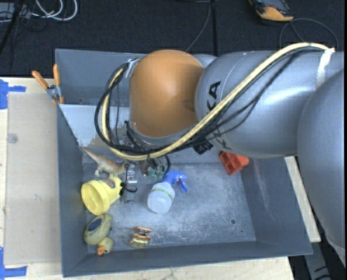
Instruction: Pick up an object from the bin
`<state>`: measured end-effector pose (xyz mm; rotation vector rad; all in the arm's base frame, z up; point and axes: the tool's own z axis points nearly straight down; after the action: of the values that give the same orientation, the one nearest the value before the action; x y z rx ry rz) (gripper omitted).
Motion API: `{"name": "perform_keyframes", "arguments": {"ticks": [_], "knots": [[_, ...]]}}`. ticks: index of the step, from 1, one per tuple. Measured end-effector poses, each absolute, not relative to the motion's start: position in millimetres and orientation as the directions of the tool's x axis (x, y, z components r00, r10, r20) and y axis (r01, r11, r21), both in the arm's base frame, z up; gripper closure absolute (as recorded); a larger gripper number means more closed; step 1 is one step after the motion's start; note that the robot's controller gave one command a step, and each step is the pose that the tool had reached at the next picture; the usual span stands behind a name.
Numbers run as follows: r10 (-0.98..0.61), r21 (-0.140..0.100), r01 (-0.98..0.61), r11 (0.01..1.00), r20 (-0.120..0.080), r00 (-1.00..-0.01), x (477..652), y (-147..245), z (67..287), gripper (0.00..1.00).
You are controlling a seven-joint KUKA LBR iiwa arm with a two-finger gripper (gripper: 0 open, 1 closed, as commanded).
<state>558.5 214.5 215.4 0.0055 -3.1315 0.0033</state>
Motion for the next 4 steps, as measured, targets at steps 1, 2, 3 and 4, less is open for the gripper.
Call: {"name": "perform_keyframes", "arguments": {"ticks": [1,2,3,4], "knots": [[0.001,0.0,0.001,1.0,0.002,-1.0,560.1,213,220,0.0],[-0.02,-0.002,-0.02,1.0,0.008,-1.0,555.1,211,245,0.0],[-0.014,0.002,-0.014,1.0,-0.002,-1.0,562.9,218,262,0.0],[-0.016,0.002,-0.016,1.0,-0.001,-1.0,562.0,217,260,0.0]]}}
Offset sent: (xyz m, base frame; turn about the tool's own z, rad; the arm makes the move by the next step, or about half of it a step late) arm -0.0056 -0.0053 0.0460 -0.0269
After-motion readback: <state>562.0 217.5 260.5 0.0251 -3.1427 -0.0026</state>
